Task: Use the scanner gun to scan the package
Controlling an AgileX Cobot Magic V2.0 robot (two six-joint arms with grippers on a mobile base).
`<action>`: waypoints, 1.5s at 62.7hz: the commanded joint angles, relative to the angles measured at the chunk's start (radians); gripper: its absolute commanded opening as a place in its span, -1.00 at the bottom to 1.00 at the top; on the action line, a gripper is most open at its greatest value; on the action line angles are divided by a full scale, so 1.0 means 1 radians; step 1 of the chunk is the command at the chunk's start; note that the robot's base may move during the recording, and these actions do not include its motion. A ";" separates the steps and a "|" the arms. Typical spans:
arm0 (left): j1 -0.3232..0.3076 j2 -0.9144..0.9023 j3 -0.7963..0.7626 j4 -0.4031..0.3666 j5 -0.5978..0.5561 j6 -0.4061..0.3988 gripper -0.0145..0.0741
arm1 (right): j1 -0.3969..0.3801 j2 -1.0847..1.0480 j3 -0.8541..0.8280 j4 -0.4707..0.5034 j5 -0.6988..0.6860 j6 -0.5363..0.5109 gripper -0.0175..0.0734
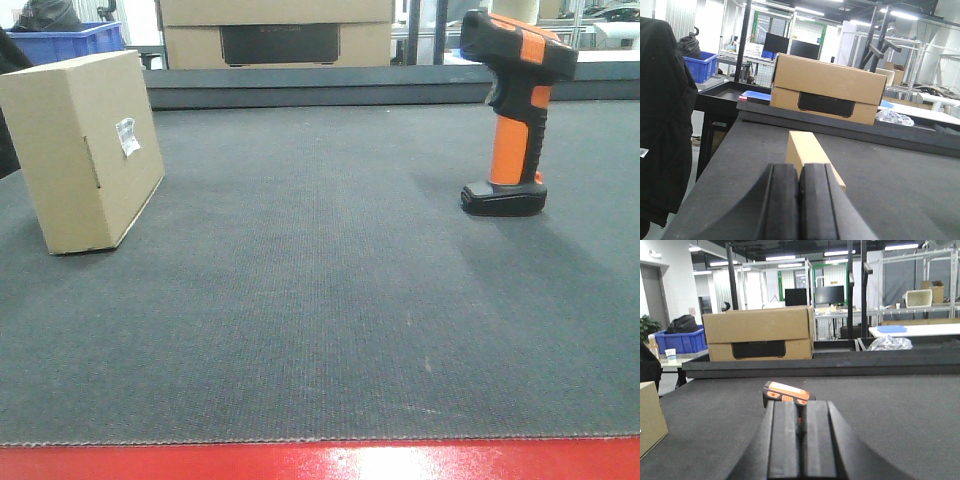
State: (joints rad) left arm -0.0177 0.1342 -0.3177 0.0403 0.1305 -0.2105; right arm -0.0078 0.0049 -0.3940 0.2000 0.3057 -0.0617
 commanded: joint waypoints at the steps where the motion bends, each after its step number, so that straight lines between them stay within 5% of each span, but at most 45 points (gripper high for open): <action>1: 0.005 -0.005 -0.001 0.004 -0.018 0.001 -0.92 | -0.007 -0.005 0.002 0.002 -0.013 -0.009 -0.99; 18: 0.005 -0.005 -0.001 0.004 -0.018 0.001 -0.92 | -0.007 -0.005 0.002 -0.004 -0.013 -0.009 -0.99; 30: 0.005 -0.005 -0.001 0.004 -0.018 0.001 -0.92 | -0.007 -0.005 0.027 -0.228 0.015 -0.009 -0.99; 43: 0.005 -0.005 -0.001 0.004 -0.018 0.001 -0.92 | -0.007 -0.005 0.222 -0.191 -0.212 -0.009 -0.99; 61: 0.005 -0.005 -0.001 0.004 -0.018 0.001 -0.92 | -0.007 -0.005 0.394 -0.127 -0.335 0.017 -0.99; 94: 0.005 -0.005 -0.001 0.004 -0.018 0.001 -0.92 | -0.007 -0.005 0.394 -0.130 -0.300 0.017 -0.99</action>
State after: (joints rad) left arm -0.0177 0.1342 -0.3177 0.0403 0.1305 -0.2105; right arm -0.0078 0.0011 -0.0033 0.0703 0.0000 -0.0453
